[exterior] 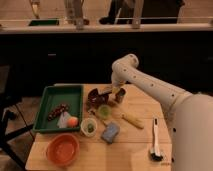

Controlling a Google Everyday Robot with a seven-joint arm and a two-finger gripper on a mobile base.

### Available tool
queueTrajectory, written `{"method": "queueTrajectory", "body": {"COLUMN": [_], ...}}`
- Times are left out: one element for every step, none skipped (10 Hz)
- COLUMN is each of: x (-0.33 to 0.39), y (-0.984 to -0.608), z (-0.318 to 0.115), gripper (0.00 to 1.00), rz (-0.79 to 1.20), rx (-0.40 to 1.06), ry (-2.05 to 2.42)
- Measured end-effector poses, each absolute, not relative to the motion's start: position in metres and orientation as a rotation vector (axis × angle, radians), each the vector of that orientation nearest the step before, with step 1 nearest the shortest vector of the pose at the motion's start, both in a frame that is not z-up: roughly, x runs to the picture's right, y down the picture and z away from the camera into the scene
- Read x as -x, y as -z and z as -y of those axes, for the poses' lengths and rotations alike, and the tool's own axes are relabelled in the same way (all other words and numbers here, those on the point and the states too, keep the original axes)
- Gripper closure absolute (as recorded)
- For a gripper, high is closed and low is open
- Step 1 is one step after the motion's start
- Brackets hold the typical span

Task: Place eraser in metal cup

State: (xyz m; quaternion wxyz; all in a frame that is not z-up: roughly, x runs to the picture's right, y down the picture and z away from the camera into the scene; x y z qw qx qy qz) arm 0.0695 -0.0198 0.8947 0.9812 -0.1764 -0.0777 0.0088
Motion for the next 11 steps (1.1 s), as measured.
{"method": "queueTrajectory", "body": {"x": [-0.075, -0.077, -0.080, -0.084, -0.088, -0.092, -0.097, -0.102, -0.105, -0.109, -0.111], "y": [-0.893, -0.891, -0.888, -0.885, -0.881, -0.876, -0.871, -0.866, -0.862, -0.858, -0.856], "z": [0.023, 0.025, 0.027, 0.028, 0.029, 0.028, 0.027, 0.024, 0.021, 0.017, 0.014], "gripper": [1.00, 1.00, 1.00, 1.00, 1.00, 1.00, 1.00, 1.00, 1.00, 1.00, 1.00], "rz": [0.143, 0.134, 0.122, 0.109, 0.098, 0.083, 0.069, 0.054, 0.044, 0.032, 0.025], "rx": [0.349, 0.345, 0.339, 0.332, 0.325, 0.316, 0.306, 0.297, 0.290, 0.283, 0.280], "ry": [-0.035, -0.046, -0.063, -0.078, -0.093, -0.113, -0.133, -0.157, -0.179, -0.203, -0.216]}}
